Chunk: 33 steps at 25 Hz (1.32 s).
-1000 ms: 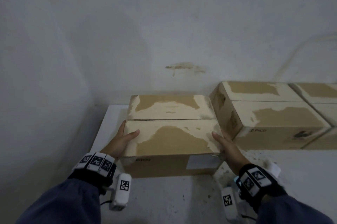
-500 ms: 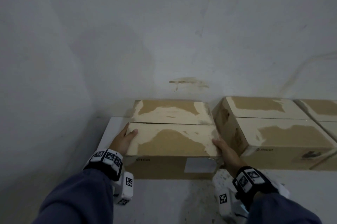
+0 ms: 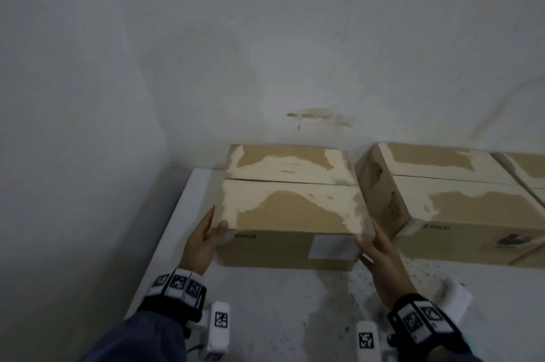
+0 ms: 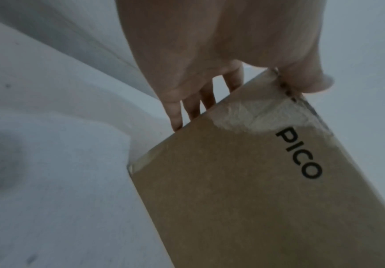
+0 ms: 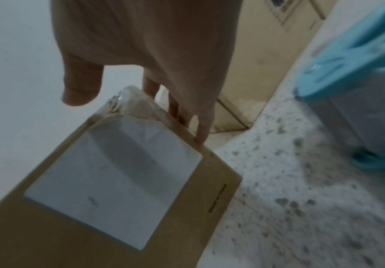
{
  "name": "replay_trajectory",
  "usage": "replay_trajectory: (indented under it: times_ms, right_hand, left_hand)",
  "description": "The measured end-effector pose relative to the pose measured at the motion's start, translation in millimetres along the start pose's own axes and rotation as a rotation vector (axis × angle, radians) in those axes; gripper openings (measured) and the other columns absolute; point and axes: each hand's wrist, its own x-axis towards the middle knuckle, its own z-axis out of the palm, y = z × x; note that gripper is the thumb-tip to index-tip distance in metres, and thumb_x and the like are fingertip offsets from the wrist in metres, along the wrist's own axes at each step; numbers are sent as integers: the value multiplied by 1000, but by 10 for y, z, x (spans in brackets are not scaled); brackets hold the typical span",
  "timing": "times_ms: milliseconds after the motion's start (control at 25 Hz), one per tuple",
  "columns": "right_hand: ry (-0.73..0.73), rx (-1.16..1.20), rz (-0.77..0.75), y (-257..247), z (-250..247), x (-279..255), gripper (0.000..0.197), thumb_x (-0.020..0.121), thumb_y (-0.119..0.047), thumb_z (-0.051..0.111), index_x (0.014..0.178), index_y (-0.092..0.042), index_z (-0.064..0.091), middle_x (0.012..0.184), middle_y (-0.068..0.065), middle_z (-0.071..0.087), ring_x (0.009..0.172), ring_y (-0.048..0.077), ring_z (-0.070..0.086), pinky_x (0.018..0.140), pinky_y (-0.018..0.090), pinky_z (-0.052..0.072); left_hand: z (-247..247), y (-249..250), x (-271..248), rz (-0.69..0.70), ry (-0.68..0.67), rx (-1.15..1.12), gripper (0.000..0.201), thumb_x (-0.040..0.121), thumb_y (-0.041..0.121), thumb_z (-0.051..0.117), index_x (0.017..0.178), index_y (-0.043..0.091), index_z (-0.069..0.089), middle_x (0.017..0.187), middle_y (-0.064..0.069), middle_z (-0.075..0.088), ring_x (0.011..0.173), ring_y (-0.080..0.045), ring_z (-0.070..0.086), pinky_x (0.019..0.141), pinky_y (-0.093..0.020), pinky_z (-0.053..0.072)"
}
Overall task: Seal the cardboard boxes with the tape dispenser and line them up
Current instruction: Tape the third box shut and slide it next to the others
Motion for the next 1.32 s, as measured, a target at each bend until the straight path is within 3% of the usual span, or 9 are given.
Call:
replay_trajectory:
  times_ms: [80,200,360,480,560,760,1000,1160,1320]
  right_hand:
    - [57,15,-18,76,-42,-19,102,43,-65,82,133,-27,53,122,-12,65,113,11,59,86,30,49]
    - [172,41,-14,157,-70,-12,97,45,-61,81,124,-9,61,121,1,67,113,18,60,83,27,49]
    - [191,109,32,186,-88,-33,94,52,-55,80,126,-1,57,125,9,63,114,18,59,95,35,48]
    - [221,197,61,230,-126,-57,114,33,-61,87,126,-3,56,120,9,64,111,20,59,101,38,43]
    - [232,238,56,249,-138,-45,99,29,-60,88,110,-10,60,106,5,66,99,16,62,93,34,46]
    - [300,268,17,227,-99,-46,29,84,-16,66,69,-18,41,80,7,54,76,17,58,85,41,47]
    - [464,147,-1,213,28,-94,17,86,-12,65,72,-12,55,83,10,61,81,21,59,69,35,54]
    - [554,26,-50,219,81,-99,8,86,-15,65,79,-15,63,81,7,65,84,25,61,77,44,54]
    - [617,-208,-116,184,142,-155,15,88,-20,60,92,-10,70,89,13,69,91,28,64,79,41,52]
  left_hand:
    - [9,-61,-23,-17,69,0,47,91,29,54,136,22,44,120,-1,60,112,-20,56,98,-32,44]
    - [3,-198,-27,-65,155,-147,76,76,55,62,132,4,53,128,-18,59,110,-24,57,103,-39,42]
    - [41,-258,-82,-128,243,-311,48,96,28,45,131,-4,51,127,-20,57,111,-26,55,101,-36,44]
    - [96,-258,-74,-120,264,-365,45,94,33,46,126,1,53,121,-13,58,114,-26,53,92,-28,48]
    - [98,-289,-39,-123,266,-450,44,84,41,53,114,8,53,110,-11,59,108,-25,52,85,-28,46]
    - [71,-264,-25,-167,295,-506,18,94,29,52,79,21,45,94,-1,60,86,-13,57,74,-28,41]
    - [122,-181,-100,-174,380,-389,11,91,26,58,80,25,57,107,-2,62,101,-18,57,86,-39,39]
    - [174,-182,-70,-120,509,-257,5,88,29,60,84,28,63,110,-4,66,108,-23,62,97,-43,45]
    - [292,-44,-131,-70,587,-127,21,88,34,61,97,14,63,103,-4,62,97,-20,57,83,-30,45]
